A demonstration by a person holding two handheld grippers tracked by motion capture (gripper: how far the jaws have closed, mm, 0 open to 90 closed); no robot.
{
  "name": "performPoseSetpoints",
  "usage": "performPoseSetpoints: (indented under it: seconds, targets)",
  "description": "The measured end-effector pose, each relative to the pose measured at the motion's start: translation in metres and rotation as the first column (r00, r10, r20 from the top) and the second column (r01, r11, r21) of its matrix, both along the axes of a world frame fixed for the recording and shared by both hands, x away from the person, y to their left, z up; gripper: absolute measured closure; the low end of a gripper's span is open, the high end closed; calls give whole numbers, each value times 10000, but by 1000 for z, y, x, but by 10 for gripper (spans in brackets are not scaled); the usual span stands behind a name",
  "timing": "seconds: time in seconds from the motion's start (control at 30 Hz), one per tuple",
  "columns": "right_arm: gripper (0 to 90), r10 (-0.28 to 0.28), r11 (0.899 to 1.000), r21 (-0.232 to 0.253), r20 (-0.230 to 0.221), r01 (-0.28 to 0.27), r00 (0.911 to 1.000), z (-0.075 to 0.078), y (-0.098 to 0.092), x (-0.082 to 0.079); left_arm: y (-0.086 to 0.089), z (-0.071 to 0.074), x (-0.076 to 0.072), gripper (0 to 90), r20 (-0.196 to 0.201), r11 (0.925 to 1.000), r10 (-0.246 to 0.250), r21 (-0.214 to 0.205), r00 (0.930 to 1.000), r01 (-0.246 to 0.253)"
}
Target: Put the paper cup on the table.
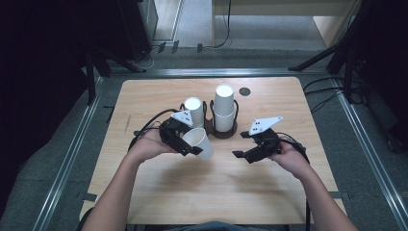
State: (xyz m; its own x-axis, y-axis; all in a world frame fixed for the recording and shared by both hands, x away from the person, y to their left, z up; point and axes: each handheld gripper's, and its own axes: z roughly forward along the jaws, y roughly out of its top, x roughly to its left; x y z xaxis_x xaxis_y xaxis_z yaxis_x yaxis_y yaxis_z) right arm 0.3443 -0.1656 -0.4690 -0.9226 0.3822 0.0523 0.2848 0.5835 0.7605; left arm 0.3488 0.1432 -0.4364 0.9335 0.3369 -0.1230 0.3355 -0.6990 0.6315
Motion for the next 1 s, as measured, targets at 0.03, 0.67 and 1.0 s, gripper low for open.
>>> performPoseSetpoints:
  seconds: [0.03, 0.67, 1.0]
  targets:
    - [225, 10, 10000, 12, 38, -10, 10000, 0, -1, 1, 1, 0, 0, 245, 32, 10000, 9, 40, 10000, -10]
    - [226, 57, 9999, 139, 97, -58, 9999, 4, -4, 12, 37, 3, -5, 243, 1, 9956, 940, -45, 9956, -940]
    - [233, 58, 10000, 11, 98, -58, 9999, 5, -6, 16, 57, 5, -4, 243, 6, 9903, 1383, -126, 9904, -1383]
